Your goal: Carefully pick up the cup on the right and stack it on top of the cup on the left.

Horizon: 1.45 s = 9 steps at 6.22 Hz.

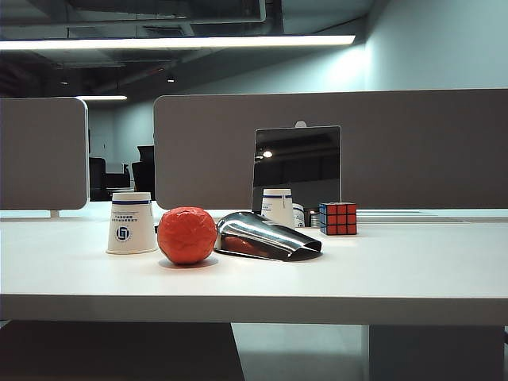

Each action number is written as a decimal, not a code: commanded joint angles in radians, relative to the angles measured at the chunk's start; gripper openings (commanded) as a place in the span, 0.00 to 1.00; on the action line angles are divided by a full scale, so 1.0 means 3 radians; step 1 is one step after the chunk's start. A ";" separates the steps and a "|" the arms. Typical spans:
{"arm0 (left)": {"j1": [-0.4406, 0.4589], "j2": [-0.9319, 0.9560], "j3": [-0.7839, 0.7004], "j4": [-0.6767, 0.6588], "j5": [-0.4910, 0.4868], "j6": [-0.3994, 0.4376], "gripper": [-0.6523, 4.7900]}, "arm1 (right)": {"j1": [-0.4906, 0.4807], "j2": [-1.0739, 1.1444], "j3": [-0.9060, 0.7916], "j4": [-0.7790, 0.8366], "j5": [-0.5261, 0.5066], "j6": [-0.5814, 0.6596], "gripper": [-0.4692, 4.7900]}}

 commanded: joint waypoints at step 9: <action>-0.0001 0.0000 0.0005 0.0535 0.1316 -0.0201 0.11 | 0.0005 -0.0005 0.0298 0.1010 -0.0754 0.0314 0.09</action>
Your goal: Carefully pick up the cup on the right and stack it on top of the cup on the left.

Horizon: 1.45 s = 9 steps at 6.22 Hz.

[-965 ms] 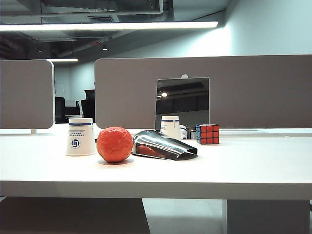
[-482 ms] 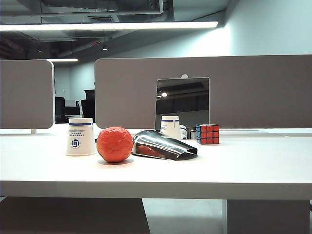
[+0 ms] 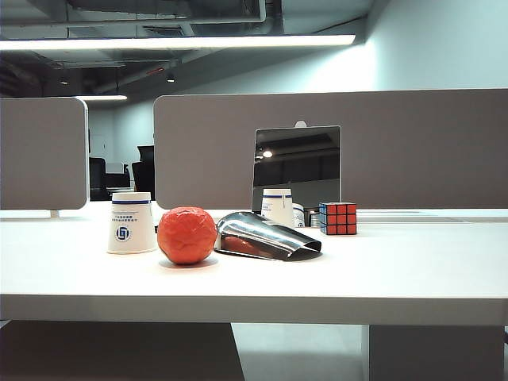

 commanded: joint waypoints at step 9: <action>-0.0004 0.0000 0.0006 0.1343 0.2200 -0.0744 0.11 | 0.0923 0.4140 0.2413 0.1352 -0.1645 -0.0267 0.70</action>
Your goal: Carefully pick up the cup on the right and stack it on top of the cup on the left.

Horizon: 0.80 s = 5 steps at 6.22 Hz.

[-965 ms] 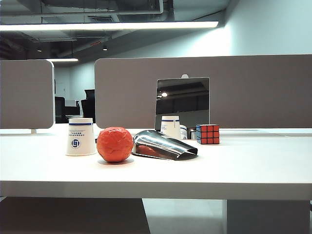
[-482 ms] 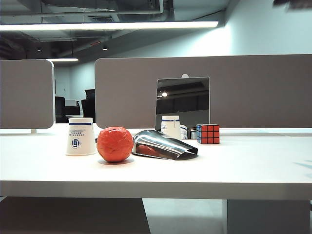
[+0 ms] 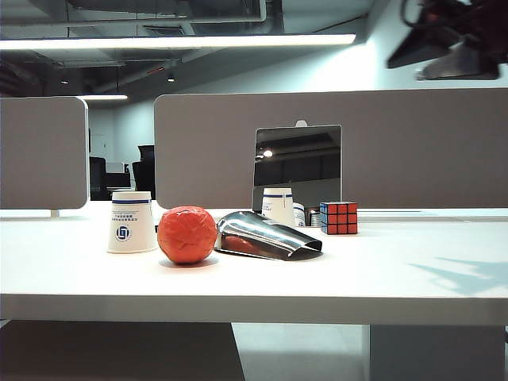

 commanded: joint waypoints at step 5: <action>-0.0001 0.0003 0.0006 0.0023 0.0006 -0.0013 0.11 | 0.0549 0.2399 0.1773 0.0039 0.0153 -0.0641 0.84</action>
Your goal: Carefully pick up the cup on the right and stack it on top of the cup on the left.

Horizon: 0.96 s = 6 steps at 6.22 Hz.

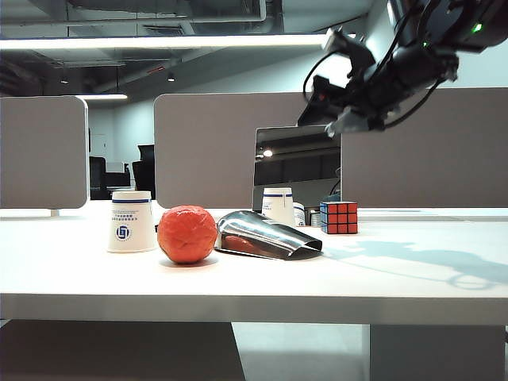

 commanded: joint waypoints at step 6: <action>-0.0001 0.0001 0.0006 -0.0008 0.0005 -0.0010 0.11 | 0.0202 0.1077 0.1052 0.0430 0.0437 -0.0425 1.00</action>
